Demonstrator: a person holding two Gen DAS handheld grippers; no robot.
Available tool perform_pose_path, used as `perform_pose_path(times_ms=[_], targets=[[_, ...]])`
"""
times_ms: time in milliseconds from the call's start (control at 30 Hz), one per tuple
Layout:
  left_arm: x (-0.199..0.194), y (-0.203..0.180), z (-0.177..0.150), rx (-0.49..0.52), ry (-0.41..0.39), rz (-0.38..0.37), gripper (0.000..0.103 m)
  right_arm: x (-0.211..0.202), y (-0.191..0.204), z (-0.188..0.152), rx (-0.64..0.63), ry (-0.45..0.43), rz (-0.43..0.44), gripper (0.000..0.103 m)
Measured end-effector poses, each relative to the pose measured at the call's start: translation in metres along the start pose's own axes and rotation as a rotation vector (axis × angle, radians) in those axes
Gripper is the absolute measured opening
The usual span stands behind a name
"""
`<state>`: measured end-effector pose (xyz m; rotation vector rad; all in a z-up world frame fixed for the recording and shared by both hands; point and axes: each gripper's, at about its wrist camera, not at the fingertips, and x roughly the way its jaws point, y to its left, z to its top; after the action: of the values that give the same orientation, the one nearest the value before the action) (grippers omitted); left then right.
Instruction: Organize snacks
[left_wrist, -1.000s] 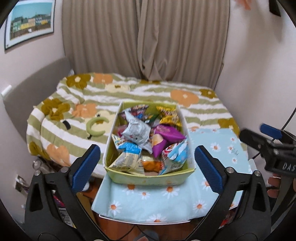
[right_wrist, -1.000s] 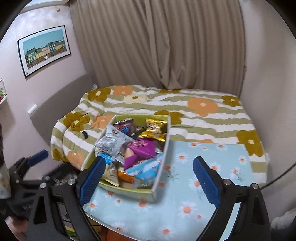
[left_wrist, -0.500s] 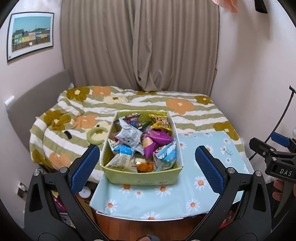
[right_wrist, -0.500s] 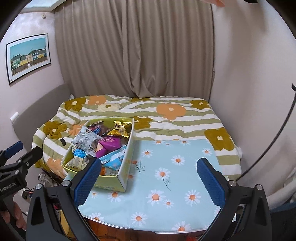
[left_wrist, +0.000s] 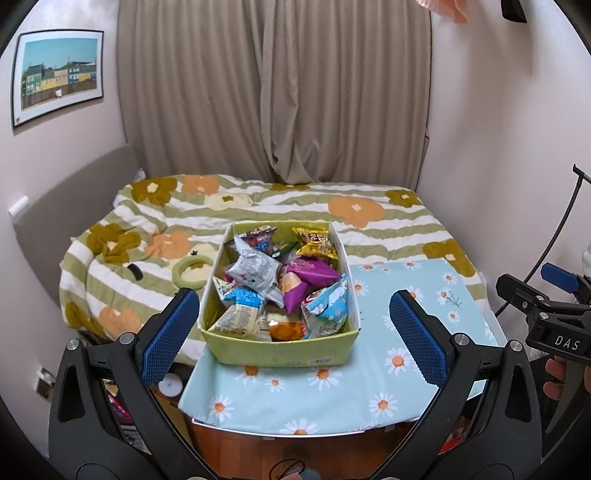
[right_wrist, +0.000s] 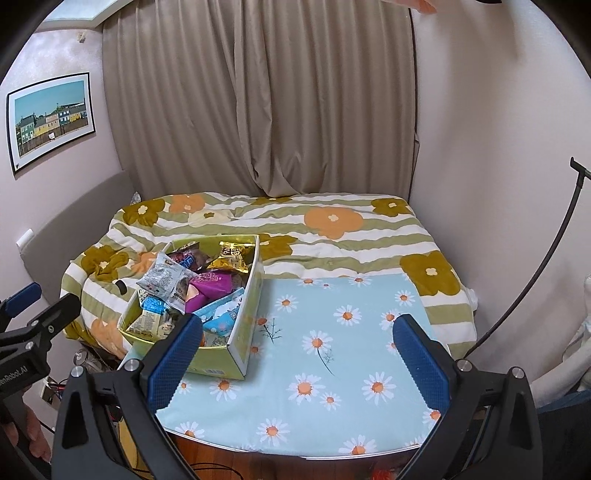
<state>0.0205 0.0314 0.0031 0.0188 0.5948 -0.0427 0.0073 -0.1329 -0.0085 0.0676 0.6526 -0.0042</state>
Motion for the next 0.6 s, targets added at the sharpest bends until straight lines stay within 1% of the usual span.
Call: perform_pose_path(times_ms=[600], targets=[[-0.0016,0.0016,0.0017,0.009,-0.001,-0.005,0.102,-0.0003,0.0018,0.0,0.008,0.002,-0.038,0.102]])
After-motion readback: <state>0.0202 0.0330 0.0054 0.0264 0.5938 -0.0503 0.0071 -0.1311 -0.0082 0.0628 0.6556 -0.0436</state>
